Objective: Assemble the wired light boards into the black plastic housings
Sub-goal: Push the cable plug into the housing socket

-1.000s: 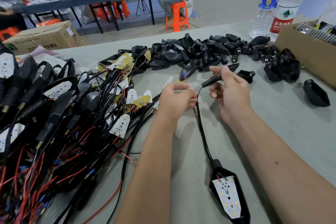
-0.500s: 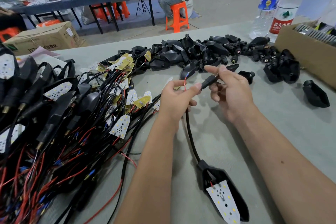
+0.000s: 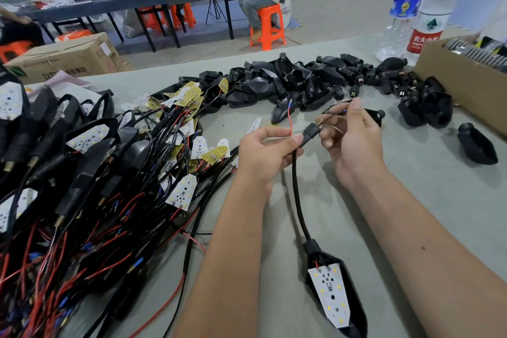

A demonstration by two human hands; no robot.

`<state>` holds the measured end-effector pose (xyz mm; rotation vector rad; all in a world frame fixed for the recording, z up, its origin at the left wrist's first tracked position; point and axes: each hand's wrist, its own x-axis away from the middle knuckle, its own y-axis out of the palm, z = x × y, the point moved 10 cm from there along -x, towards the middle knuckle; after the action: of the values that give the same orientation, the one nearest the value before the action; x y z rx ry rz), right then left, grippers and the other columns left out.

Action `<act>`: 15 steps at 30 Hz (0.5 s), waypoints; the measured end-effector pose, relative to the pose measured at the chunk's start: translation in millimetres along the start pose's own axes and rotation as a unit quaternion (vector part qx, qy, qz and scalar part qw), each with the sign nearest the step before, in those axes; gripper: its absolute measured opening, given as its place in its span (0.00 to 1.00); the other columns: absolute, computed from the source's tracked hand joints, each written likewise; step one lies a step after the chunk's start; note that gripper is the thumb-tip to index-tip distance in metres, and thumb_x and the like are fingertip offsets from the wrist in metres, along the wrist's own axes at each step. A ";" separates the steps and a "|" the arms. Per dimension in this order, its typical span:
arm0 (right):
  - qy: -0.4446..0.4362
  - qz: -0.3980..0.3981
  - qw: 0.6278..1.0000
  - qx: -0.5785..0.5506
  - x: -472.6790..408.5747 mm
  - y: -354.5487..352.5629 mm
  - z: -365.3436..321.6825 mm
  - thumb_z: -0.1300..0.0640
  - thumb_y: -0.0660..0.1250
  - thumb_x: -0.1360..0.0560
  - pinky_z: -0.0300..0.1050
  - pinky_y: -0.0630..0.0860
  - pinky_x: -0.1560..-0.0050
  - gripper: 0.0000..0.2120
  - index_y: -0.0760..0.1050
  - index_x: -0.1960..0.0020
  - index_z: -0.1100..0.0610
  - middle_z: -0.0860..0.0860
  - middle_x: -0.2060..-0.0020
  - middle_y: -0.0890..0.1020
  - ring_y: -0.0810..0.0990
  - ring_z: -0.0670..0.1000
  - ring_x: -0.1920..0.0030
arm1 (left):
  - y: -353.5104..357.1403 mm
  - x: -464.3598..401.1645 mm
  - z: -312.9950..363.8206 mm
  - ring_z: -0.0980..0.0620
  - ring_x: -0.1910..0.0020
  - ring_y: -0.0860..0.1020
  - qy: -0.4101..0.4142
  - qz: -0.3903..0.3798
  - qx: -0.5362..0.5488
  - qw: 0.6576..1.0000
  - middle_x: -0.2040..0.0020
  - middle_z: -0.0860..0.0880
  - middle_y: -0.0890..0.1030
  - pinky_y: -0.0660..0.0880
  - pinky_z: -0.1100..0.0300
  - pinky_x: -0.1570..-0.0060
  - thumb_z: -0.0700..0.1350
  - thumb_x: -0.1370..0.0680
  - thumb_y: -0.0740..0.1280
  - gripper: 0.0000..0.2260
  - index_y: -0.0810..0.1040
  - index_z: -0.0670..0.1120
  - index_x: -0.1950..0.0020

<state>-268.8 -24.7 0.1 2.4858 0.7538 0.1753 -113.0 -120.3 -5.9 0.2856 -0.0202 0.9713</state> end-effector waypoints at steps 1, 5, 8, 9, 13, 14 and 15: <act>0.020 -0.011 1.000 -0.020 0.7 4.7 4.3 0.47 0.56 0.13 0.39 0.68 0.76 0.19 0.77 0.52 0.59 0.54 0.65 0.83 0.76 0.49 0.74 | -1.3 -1.0 0.8 0.51 0.68 0.84 0.004 0.007 0.014 1.000 0.65 0.47 0.85 0.83 0.60 0.59 0.33 0.26 0.76 0.09 0.79 0.38 0.48; 0.067 -0.115 0.990 0.039 11.2 29.8 16.8 0.50 0.63 0.15 0.38 0.68 0.73 0.14 0.81 0.44 0.59 0.56 0.58 0.83 0.75 0.48 0.70 | -1.3 -0.5 3.5 0.50 0.67 0.84 0.013 0.021 0.054 0.998 0.64 0.46 0.86 0.84 0.58 0.57 0.31 0.26 0.75 0.11 0.78 0.37 0.46; 0.029 -0.154 0.984 0.088 17.1 37.2 14.0 0.60 0.64 0.16 0.38 0.69 0.73 0.07 0.80 0.47 0.59 0.58 0.59 0.82 0.74 0.48 0.71 | -0.5 0.6 2.7 0.48 0.63 0.84 0.008 0.027 0.055 0.998 0.60 0.45 0.86 0.84 0.56 0.54 0.30 0.25 0.74 0.11 0.77 0.38 0.46; 0.021 -0.155 0.983 0.093 17.7 37.6 13.0 0.61 0.63 0.16 0.38 0.69 0.74 0.07 0.79 0.49 0.59 0.59 0.61 0.81 0.74 0.48 0.71 | -1.5 0.3 2.6 0.47 0.61 0.84 0.007 0.034 0.048 0.998 0.58 0.44 0.86 0.83 0.53 0.50 0.31 0.24 0.73 0.09 0.78 0.39 0.47; 0.015 -0.154 0.983 0.095 16.7 38.6 13.7 0.57 0.61 0.14 0.38 0.67 0.77 0.13 0.81 0.52 0.60 0.64 0.60 0.83 0.74 0.49 0.73 | -5.2 0.7 6.6 0.52 0.62 0.82 0.023 0.070 0.032 0.997 0.58 0.47 0.87 0.80 0.55 0.51 0.39 0.20 0.71 0.02 0.79 0.43 0.50; 0.010 -0.157 0.982 0.101 16.2 38.9 14.0 0.57 0.61 0.14 0.37 0.66 0.78 0.14 0.81 0.52 0.60 0.63 0.59 0.84 0.74 0.49 0.74 | -7.0 1.0 6.8 0.54 0.63 0.82 0.028 0.086 0.028 0.996 0.60 0.48 0.87 0.80 0.57 0.52 0.40 0.20 0.71 0.02 0.79 0.43 0.50; 0.004 -0.163 0.981 0.108 16.0 39.5 14.2 0.57 0.60 0.14 0.37 0.66 0.78 0.14 0.81 0.51 0.61 0.62 0.59 0.85 0.74 0.48 0.74 | -8.9 0.5 6.1 0.54 0.63 0.82 0.031 0.102 0.019 0.994 0.61 0.49 0.86 0.81 0.56 0.52 0.41 0.20 0.71 0.03 0.79 0.43 0.50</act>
<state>-232.7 -50.2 8.3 2.5158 1.2276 -0.0179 -104.8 -126.1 -1.9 0.2915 0.0259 1.1832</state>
